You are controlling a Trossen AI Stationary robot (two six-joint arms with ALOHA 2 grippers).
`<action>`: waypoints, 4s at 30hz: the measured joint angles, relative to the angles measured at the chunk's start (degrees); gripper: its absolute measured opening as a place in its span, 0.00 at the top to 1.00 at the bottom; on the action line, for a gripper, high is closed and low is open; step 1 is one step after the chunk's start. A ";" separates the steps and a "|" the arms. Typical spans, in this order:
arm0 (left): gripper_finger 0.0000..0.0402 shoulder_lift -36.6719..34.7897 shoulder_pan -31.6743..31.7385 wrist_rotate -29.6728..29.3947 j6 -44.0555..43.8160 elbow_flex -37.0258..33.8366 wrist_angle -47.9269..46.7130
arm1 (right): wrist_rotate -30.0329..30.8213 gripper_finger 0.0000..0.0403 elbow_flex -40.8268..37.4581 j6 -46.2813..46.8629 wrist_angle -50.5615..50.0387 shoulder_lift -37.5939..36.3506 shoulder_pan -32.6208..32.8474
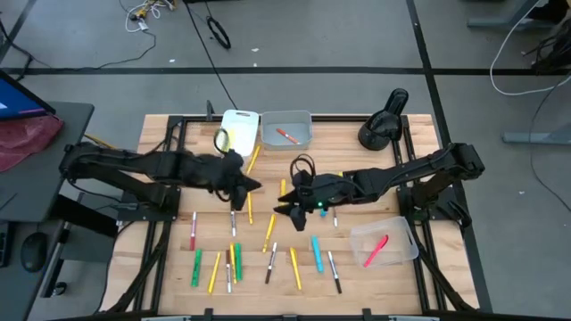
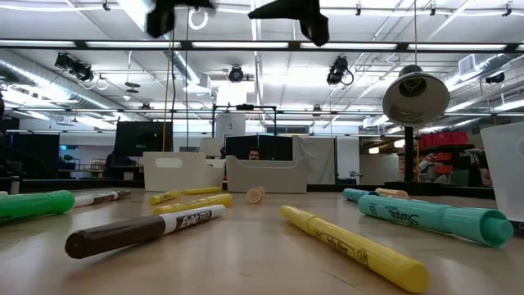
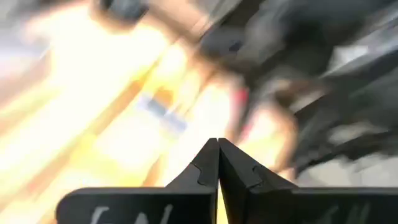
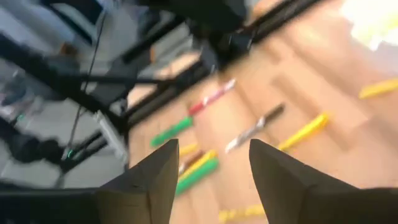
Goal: Pick & Place Markers
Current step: Put the yellow pen into the transparent bin
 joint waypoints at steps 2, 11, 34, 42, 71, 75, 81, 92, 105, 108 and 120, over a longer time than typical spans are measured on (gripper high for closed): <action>0.97 1.77 0.00 -2.18 -5.17 -1.08 -6.78 | -3.34 0.52 0.00 3.37 -2.96 -0.48 -0.44; 0.72 14.34 4.63 -7.81 -19.20 -6.66 -14.07 | -5.18 0.59 0.00 4.48 -15.37 -7.83 0.49; 0.56 33.06 21.33 -6.63 -13.75 -6.63 -3.85 | 1.25 0.71 -0.02 -1.30 -21.44 -16.59 1.85; 0.67 37.32 20.89 -8.89 -13.53 -6.38 -2.86 | 1.29 0.71 -0.02 0.20 -21.39 -16.59 3.40; 0.95 16.71 7.92 -0.25 3.44 -6.85 -20.36 | 7.21 0.71 -9.28 10.62 -14.74 -16.55 6.34; 0.95 9.18 5.34 3.65 6.39 -6.83 -16.03 | 7.31 0.70 -18.14 17.50 -1.44 -16.50 6.12; 0.95 2.06 1.19 9.11 6.33 -6.78 1.18 | 11.90 0.56 -31.39 15.62 37.08 -14.44 6.12; 0.95 1.07 -1.62 9.54 3.35 -6.66 30.12 | 16.17 0.47 -21.33 -14.98 55.01 -9.77 3.82; 0.95 1.07 -1.53 9.41 3.59 -6.68 32.91 | 16.22 0.65 -12.41 -13.75 39.47 -9.62 0.76; 0.94 1.07 -1.51 9.40 3.57 -6.68 32.88 | 16.14 0.77 -12.41 -13.24 39.99 -9.62 0.91; 0.67 1.03 -1.55 9.32 7.74 -6.65 28.41 | 19.68 0.94 -2.35 -21.10 23.81 -11.81 6.43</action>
